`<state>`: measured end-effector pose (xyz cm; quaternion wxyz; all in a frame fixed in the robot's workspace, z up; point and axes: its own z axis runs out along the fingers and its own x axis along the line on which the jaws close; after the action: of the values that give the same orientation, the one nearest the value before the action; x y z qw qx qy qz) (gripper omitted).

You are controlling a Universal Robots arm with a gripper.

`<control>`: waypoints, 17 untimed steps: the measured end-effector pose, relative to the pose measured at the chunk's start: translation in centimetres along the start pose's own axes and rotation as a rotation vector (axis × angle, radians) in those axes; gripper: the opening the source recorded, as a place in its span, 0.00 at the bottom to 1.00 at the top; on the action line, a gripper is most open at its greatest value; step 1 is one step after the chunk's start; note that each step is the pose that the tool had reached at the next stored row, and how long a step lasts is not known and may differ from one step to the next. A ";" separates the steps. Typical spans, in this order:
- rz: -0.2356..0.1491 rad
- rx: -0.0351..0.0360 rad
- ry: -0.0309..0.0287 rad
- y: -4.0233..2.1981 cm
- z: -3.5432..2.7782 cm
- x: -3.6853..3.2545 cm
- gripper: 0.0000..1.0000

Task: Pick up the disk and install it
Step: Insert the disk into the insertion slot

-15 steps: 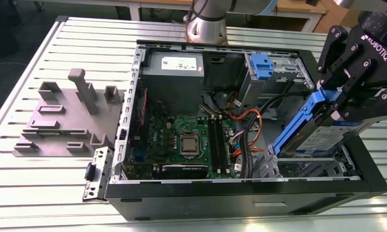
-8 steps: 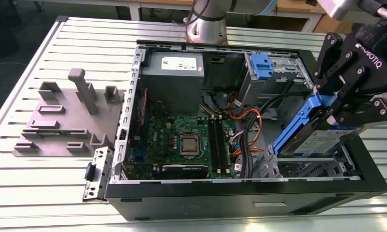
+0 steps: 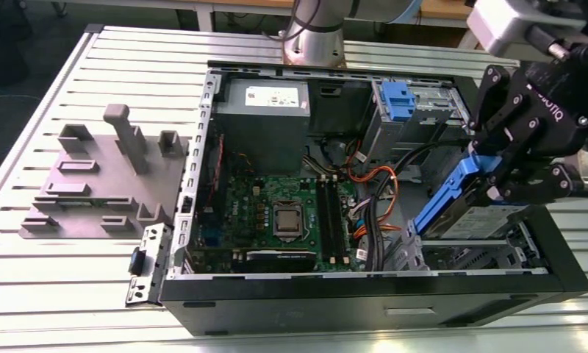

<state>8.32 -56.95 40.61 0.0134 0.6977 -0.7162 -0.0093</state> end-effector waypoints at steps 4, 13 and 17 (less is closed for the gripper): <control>0.000 0.0000 0.0000 -0.04 1.07 0.06 0.37; -0.001 0.0000 0.0000 -0.09 2.71 0.10 0.37; -0.001 0.0001 0.0001 -0.11 3.42 0.11 0.37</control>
<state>8.33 -57.09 37.19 0.0134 0.6980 -0.7160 -0.0092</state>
